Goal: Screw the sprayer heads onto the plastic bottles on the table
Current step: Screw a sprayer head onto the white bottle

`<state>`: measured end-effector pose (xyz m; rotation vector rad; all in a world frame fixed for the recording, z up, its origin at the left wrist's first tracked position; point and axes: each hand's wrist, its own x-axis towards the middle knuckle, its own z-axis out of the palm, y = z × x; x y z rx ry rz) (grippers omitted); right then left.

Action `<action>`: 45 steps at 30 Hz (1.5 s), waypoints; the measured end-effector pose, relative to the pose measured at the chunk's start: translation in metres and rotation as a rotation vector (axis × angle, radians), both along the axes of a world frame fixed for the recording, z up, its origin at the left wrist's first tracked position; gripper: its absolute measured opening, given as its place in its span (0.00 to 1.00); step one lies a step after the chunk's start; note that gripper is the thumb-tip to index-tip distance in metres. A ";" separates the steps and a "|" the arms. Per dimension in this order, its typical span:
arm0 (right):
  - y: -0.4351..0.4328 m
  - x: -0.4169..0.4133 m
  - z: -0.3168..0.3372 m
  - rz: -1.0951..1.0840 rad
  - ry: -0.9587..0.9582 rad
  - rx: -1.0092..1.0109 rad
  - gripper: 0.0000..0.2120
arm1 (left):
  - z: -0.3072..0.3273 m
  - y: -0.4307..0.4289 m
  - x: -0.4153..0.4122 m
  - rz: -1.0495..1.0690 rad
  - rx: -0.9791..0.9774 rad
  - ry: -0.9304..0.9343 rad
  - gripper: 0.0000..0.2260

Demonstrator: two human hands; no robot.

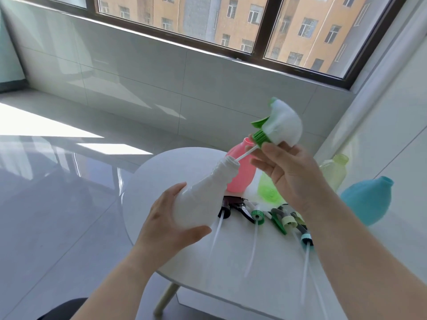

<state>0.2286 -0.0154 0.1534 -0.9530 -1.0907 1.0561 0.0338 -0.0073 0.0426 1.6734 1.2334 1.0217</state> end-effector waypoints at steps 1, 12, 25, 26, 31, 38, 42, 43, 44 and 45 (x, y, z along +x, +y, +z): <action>0.003 -0.005 -0.005 0.022 -0.042 -0.026 0.14 | 0.000 0.000 0.000 -0.001 -0.002 -0.007 0.34; 0.029 -0.029 -0.021 0.257 -0.288 -0.033 0.09 | -0.009 0.012 0.001 -0.006 -0.072 -0.053 0.29; 0.044 -0.033 -0.021 0.172 -0.478 -0.097 0.13 | -0.023 0.022 0.011 0.139 0.007 -0.010 0.36; 0.045 -0.036 -0.023 0.110 -0.479 -0.098 0.14 | -0.023 0.023 0.013 0.149 0.014 -0.006 0.37; 0.045 -0.053 -0.033 -0.103 -0.476 -0.074 0.12 | -0.024 0.028 0.017 0.170 0.008 0.002 0.39; 0.041 -0.058 -0.034 0.125 -0.364 -0.014 0.08 | -0.025 0.029 0.012 0.162 -0.045 -0.043 0.37; 0.042 -0.061 -0.037 0.024 -0.356 -0.010 0.05 | -0.025 0.028 0.012 0.156 -0.050 -0.027 0.37; 0.042 -0.063 -0.038 -0.029 -0.350 -0.011 0.07 | -0.025 0.027 0.012 0.153 -0.050 -0.025 0.37; 0.043 -0.067 -0.040 -0.093 -0.354 -0.004 0.10 | -0.024 0.027 0.012 0.149 -0.052 -0.023 0.37; 0.045 -0.071 -0.041 -0.160 -0.366 -0.001 0.13 | -0.024 0.027 0.012 0.145 -0.057 -0.021 0.37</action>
